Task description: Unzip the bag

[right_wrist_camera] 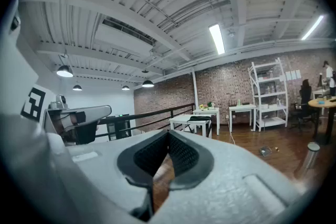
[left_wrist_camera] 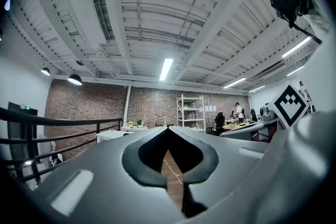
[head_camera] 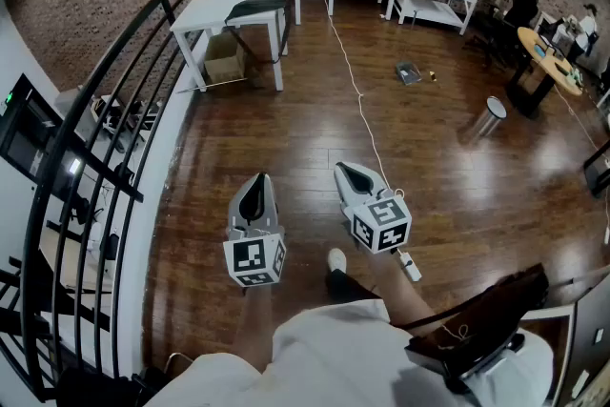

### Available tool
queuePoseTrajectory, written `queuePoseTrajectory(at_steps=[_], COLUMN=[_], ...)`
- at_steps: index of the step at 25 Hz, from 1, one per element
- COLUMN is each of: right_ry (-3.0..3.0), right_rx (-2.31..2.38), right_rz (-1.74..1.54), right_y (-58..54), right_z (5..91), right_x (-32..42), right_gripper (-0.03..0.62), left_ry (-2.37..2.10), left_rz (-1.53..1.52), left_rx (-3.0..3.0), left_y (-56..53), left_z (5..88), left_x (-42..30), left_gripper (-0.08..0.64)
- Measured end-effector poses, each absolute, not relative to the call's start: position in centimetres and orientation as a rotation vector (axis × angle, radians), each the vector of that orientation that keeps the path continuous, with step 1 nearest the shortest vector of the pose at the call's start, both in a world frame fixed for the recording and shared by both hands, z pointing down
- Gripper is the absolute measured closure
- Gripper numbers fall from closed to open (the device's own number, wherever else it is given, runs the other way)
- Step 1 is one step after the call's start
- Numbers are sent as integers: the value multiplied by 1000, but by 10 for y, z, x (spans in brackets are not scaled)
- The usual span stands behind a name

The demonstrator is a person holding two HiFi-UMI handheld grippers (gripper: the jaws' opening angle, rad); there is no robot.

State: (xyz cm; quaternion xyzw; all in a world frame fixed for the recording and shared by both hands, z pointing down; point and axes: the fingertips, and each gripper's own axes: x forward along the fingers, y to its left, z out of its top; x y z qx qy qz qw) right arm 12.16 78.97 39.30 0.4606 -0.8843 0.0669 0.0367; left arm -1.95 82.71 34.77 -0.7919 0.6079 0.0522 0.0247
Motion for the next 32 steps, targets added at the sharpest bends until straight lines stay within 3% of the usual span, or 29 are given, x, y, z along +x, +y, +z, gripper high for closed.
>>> queuePoseTrajectory(at_steps=[14,22,32], right_ry=[-2778,-2787,-2790], right_rx=[1445,1334,1278], right_rz=[228,309,209], right_y=[556,473,306], right_z=[387,421,393], right_x=[193,166,75], right_gripper=[601,601,601], left_ry=[1874,1930,1918], left_rz=[127,36,133], left_rx=[-2368,-2437,-2455], left_y=[594,507,330], left_z=[334,376,358], left_x=[49,40,-42], left_gripper=[543,543,543])
